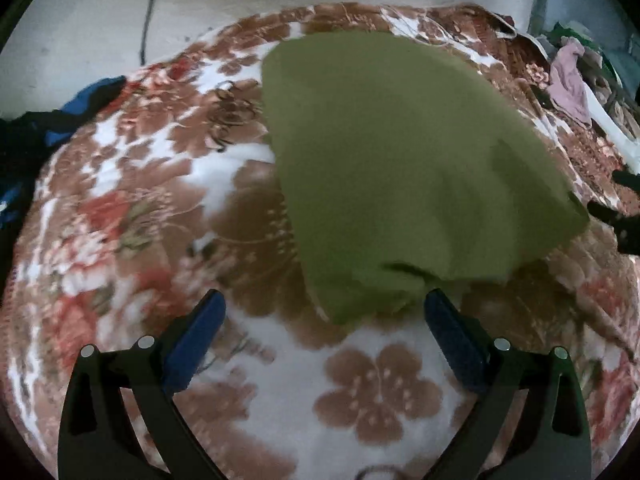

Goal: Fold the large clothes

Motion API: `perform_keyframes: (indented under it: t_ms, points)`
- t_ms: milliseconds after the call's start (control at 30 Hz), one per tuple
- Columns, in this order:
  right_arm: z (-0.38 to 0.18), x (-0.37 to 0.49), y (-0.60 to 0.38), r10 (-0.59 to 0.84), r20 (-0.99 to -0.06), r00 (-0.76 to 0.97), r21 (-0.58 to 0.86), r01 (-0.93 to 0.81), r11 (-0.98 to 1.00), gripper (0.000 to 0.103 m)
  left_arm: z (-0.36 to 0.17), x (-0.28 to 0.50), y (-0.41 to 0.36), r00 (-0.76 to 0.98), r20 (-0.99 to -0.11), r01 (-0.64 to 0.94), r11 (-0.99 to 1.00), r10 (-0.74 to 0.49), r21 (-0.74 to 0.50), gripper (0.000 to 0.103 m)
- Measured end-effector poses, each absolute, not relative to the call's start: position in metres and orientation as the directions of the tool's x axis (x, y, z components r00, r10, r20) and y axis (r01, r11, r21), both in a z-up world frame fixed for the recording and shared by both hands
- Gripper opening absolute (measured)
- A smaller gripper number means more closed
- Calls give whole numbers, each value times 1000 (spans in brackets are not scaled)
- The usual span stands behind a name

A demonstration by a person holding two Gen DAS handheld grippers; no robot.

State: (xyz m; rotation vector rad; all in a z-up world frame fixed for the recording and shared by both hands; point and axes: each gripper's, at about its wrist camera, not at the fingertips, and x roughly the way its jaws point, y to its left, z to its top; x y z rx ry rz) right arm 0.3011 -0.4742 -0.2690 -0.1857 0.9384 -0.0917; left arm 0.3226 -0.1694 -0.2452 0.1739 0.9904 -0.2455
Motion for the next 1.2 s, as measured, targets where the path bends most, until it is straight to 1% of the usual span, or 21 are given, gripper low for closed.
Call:
perform_keyframes:
  t_ms: [133, 233, 267, 300, 367, 500, 600, 700, 833, 967, 1033, 1067, 1133, 1200]
  points:
    - [-234, 281, -475, -80, -784, 616, -95, 8, 995, 98, -199, 299, -163, 576, -806, 243, 970, -139, 6, 98]
    - [-212, 272, -473, -35, -773, 634, -46, -1, 999, 98, -163, 282, -169, 604, -769, 270, 962, -207, -46, 98]
    - [-205, 269, -473, -3, -770, 638, -15, -14, 1000, 98, -153, 278, -170, 604, -759, 278, 957, -242, -84, 98]
    - [-200, 268, -474, 21, -768, 640, 6, -25, 1000, 98, -146, 276, -170, 596, -752, 286, 950, -281, -128, 98]
    - [-195, 271, -478, 49, -772, 634, 30, -40, 999, 98, -143, 277, -169, 586, -744, 288, 941, -321, -179, 98]
    - [-200, 284, -488, 83, -802, 592, 58, -60, 996, 98, -157, 296, -164, 540, -757, 278, 927, -367, -251, 98]
    - [-210, 301, -495, 97, -819, 565, 59, -85, 995, 98, -169, 310, -162, 515, -764, 297, 917, -389, -267, 98]
    - [-225, 326, -507, 160, -842, 515, 138, -81, 987, 98, -186, 336, -156, 460, -772, 311, 894, -439, -323, 98]
    - [-243, 358, -508, 162, -858, 487, 134, -92, 987, 98, -209, 374, -145, 401, -767, 287, 864, -501, -415, 98]
    - [-264, 391, -513, 211, -875, 436, 198, -76, 977, 98, -237, 415, -139, 357, -771, 243, 849, -528, -469, 98]
    - [-275, 409, -514, 205, -890, 406, 191, -75, 979, 98, -249, 431, -141, 323, -777, 240, 841, -540, -485, 98]
    - [-282, 419, -512, 188, -901, 391, 165, -91, 982, 98, -256, 439, -144, 306, -779, 252, 835, -548, -489, 98]
    - [-289, 430, -509, 195, -904, 380, 169, -99, 981, 98, -267, 451, -149, 265, -767, 284, 807, -585, -518, 98]
    - [-300, 442, -510, 236, -903, 360, 220, -84, 972, 98, -279, 463, -149, 232, -747, 295, 777, -623, -557, 99]
